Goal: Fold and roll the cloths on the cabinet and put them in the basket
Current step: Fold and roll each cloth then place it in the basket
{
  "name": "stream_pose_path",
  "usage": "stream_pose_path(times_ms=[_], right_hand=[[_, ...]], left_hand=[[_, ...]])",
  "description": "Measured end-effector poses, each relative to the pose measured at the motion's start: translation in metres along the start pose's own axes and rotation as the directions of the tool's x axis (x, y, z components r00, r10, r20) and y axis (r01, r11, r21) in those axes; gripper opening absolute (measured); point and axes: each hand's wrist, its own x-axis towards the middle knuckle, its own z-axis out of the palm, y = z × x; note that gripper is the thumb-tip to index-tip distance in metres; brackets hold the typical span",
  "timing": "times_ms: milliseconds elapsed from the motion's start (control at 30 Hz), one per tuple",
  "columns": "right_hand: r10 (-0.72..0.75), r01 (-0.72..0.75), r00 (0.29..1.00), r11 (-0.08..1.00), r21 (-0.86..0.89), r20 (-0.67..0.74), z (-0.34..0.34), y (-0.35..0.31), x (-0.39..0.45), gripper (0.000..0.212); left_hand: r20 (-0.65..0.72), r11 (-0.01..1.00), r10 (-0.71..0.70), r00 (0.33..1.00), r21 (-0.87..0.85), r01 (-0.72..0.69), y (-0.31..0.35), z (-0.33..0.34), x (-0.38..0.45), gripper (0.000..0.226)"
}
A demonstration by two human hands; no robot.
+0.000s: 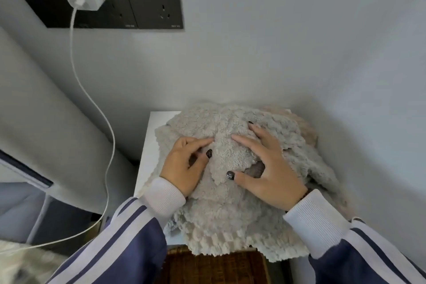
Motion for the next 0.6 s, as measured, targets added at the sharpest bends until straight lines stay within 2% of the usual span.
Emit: stream_pose_path(times_ms=[233,433,600], right_hand=[[-0.084,0.084,0.996,0.996,0.035,0.01,0.007,0.022,0.009,0.07],[-0.126,0.122,0.981,0.992,-0.037,-0.146,0.007,0.018,0.01,0.035],[-0.176,0.144,0.955,0.978,-0.148,-0.239,0.004,0.009,0.001,0.032]], left_hand=[[-0.005,0.986,0.165,0.986,-0.019,-0.165,-0.025,0.002,0.01,0.054],[-0.003,0.968,0.249,0.969,-0.037,-0.249,-0.033,0.0,0.003,0.043],[-0.002,0.962,0.268,0.964,-0.056,-0.267,-0.031,-0.002,-0.021,0.042]])
